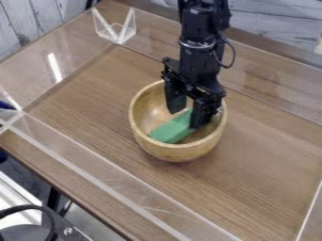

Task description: Remove the green block from inside the brown bowl and put it on the table

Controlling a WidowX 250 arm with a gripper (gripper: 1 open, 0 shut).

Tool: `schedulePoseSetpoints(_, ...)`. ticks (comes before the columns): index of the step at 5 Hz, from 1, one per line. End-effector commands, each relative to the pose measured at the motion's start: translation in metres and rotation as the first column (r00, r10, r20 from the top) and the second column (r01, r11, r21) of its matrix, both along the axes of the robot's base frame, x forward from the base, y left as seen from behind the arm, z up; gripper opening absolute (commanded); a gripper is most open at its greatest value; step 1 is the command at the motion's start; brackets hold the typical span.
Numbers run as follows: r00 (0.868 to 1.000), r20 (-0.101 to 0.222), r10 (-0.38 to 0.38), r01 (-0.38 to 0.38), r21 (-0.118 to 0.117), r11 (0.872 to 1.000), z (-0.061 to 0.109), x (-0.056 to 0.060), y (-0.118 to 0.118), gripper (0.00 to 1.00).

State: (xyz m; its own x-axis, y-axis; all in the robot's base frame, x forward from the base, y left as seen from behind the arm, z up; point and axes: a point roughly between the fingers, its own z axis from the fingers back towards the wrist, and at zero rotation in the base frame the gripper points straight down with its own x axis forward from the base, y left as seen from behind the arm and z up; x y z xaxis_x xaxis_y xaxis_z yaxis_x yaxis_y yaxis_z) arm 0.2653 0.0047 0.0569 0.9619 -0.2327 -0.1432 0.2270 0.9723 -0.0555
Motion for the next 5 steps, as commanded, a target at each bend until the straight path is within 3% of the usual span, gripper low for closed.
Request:
schedulePoseSetpoints(1,0.996,0.092,0.001,-0.002,0.003,1.000,0.021,0.015,0.003,1.00)
schedulePoseSetpoints(5,0.998,0.065,-0.012,0.011,0.003,1.000,0.009,0.018,0.006,1.00)
